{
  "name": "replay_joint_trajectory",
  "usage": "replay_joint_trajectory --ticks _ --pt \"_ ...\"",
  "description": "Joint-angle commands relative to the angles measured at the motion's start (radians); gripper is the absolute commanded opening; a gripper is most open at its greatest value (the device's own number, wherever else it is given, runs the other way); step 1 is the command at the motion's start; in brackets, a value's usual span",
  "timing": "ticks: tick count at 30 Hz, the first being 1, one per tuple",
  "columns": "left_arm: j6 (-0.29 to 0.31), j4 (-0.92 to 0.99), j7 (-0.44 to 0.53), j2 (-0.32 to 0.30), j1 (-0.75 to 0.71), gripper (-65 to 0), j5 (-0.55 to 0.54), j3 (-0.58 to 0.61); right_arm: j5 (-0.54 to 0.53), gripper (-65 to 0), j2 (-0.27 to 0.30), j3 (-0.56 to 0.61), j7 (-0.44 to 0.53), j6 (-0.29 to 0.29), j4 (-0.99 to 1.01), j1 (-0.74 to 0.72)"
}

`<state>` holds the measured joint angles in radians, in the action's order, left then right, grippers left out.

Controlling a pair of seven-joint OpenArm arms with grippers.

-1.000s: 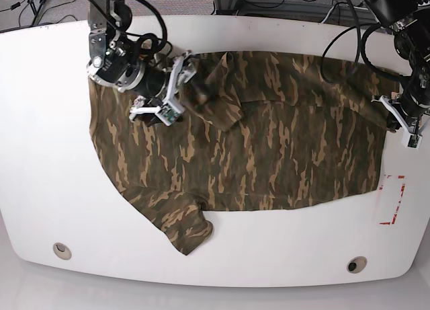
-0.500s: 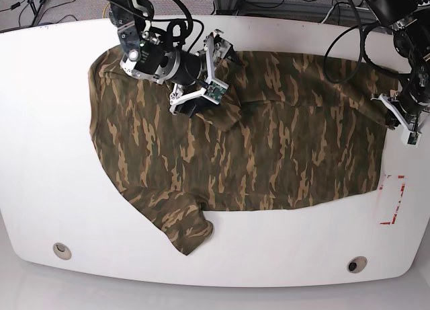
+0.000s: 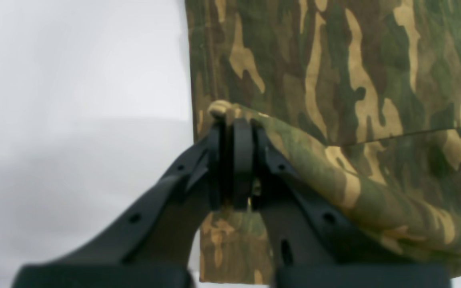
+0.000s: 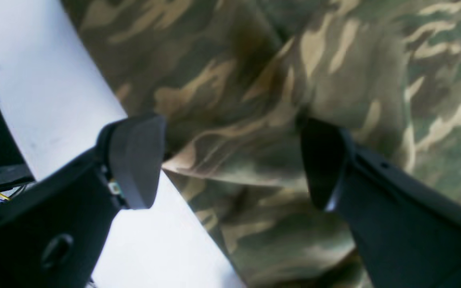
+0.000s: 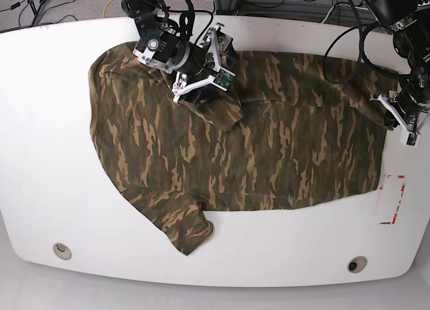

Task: Fold the T-shirt properly

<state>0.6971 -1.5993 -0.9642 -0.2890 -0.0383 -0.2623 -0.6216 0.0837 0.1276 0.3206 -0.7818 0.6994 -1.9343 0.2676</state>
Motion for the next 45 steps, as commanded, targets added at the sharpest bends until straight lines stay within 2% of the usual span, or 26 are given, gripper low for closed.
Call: replay_joint_trajectory --ticks 1,9,12,15,23,25,27,33,36,40,45 --pt "0.001 -0.014 0.02 -0.019 0.01 -62.9 -0.01 -0.005 -0.002 -14.6 -0.001 -0.001 0.02 -0.001 -0.017 0.012" --pt "0.001 -0.014 0.02 -0.019 0.01 -62.9 -0.01 -0.005 -0.002 -14.7 -0.001 -0.004 0.029 -0.001 0.017 0.025" --pt "0.001 -0.014 0.02 -0.019 0.008 -62.9 -0.01 -0.005 0.0 -15.1 -0.001 -0.007 0.065 -0.001 0.037 0.025" --pt "0.001 -0.014 0.02 -0.019 0.008 -62.9 -0.01 -0.005 0.0 -18.4 0.001 -0.007 0.101 -0.001 0.06 0.025" --pt "0.001 -0.014 0.021 -0.019 -0.001 -62.9 -0.01 -0.005 0.0 -53.4 0.004 -0.007 0.109 -0.001 0.068 0.026" --pt "0.001 -0.014 0.021 -0.019 -0.007 -62.9 -0.01 -0.005 0.0 -60.1 0.004 -0.007 0.109 -0.001 0.066 0.028" --pt "0.001 -0.014 0.021 -0.019 -0.01 -62.9 -0.01 -0.005 0.0 -63.1 0.004 -0.007 0.107 -0.001 0.062 0.029" --pt "0.001 -0.014 0.021 -0.019 -0.013 -62.9 -0.01 -0.005 0.011 -61.7 0.008 -0.007 0.106 -0.001 -0.006 0.057" --pt "0.001 -0.014 0.021 -0.019 -0.013 -62.9 -0.01 -0.005 0.012 -61.5 0.014 -0.007 0.065 -0.001 -0.046 0.063" --pt "0.001 -0.014 0.021 -0.019 -0.013 -62.9 -0.01 -0.005 0.012 -61.5 0.065 -0.005 0.011 -0.001 -0.081 0.06" --pt "0.001 -0.014 0.023 -0.019 -0.007 -62.9 -0.009 -0.005 0.011 -61.5 0.114 -0.007 0.005 -0.001 -0.083 0.025"
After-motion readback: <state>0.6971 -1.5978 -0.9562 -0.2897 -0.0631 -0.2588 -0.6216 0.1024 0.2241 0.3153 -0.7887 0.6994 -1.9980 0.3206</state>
